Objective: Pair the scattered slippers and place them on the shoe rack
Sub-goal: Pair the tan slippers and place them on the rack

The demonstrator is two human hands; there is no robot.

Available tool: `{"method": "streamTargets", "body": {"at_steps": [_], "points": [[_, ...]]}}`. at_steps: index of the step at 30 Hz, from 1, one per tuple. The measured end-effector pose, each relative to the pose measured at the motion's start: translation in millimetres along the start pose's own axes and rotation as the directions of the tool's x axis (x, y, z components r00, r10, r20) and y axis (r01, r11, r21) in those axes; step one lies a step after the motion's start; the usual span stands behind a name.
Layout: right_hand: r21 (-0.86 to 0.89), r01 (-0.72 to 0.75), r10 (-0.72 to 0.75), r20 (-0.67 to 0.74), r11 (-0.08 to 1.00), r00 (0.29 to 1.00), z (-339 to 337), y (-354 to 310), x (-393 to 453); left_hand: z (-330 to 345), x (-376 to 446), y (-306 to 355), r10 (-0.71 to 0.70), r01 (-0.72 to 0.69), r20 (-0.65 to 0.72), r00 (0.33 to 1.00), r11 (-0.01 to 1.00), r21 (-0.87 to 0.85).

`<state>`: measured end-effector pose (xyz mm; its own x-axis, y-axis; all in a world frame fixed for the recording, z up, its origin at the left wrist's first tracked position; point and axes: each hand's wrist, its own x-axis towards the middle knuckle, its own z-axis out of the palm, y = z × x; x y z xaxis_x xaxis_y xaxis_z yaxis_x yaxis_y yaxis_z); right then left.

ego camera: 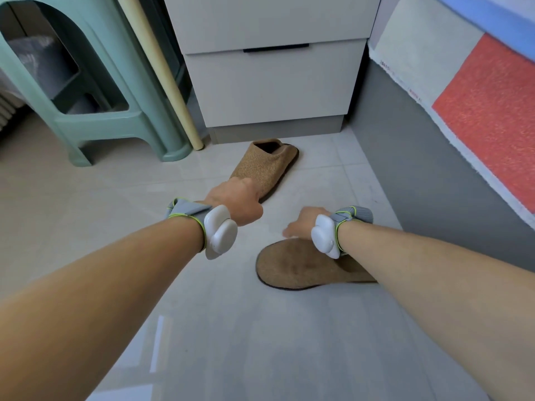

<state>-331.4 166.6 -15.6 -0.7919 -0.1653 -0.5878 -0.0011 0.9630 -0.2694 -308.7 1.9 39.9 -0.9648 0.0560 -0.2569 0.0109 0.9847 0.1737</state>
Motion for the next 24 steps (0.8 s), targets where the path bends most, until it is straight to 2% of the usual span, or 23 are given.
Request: {"method": "streamTargets", "body": {"at_steps": [2, 4, 8, 10, 12, 14, 16, 19, 22, 24], "points": [[0.217, 0.052, -0.013, -0.178, 0.975, 0.984, -1.6, -7.2, 9.2, -1.6, -0.4, -2.5, -0.001, 0.001, 0.005, 1.0, 1.0, -0.002], [0.245, 0.086, -0.013, -0.284, 0.966, 0.959, -5.4, -15.0, 9.4, -1.4, -1.1, -3.9, -0.002, 0.002, 0.009, 1.0, 1.0, -0.007], [0.176, 0.023, 0.006, -0.166, 0.984, 0.986, -4.5, -32.2, -0.2, 1.4, -5.4, -2.6, 0.014, -0.014, 0.063, 0.998, 1.0, -0.008], [0.24, 0.069, -0.067, -0.015, 0.968, 0.998, -0.7, -45.0, 5.1, 3.9, -5.7, -5.6, 0.027, -0.029, 0.141, 0.99, 1.0, 0.011], [0.398, 0.085, -0.148, 0.13, 0.914, 0.98, -0.4, -56.9, 7.1, 10.0, -4.5, -9.9, 0.044, -0.05, 0.216, 0.975, 0.999, 0.02], [0.643, 0.082, -0.181, 0.09, 0.761, 0.979, 0.8, -61.1, 20.2, 17.8, -4.0, -16.3, 0.07, -0.072, 0.21, 0.975, 0.997, -0.001], [0.76, 0.056, -0.072, -0.013, 0.647, 0.997, 0.9, -62.6, 32.7, 22.5, -4.4, -23.4, 0.109, -0.106, 0.178, 0.978, 0.994, -0.024], [0.741, 0.14, 0.059, -0.236, 0.656, 0.97, -3.4, -59.4, 55.8, 31.2, -1.3, -32.9, 0.162, -0.177, 0.26, 0.952, 0.984, 0.037], [0.557, 0.187, 0.062, -0.396, 0.809, 0.916, -13.7, -57.4, 66.4, 42.3, 4.7, -39.3, 0.168, -0.263, 0.348, 0.922, 0.932, 0.248], [0.413, 0.195, 0.024, -0.469, 0.89, 0.883, -18.2, -62.1, 77.0, 44.2, 5.2, -47.3, 0.116, -0.251, 0.374, 0.92, 0.908, 0.336]]}}
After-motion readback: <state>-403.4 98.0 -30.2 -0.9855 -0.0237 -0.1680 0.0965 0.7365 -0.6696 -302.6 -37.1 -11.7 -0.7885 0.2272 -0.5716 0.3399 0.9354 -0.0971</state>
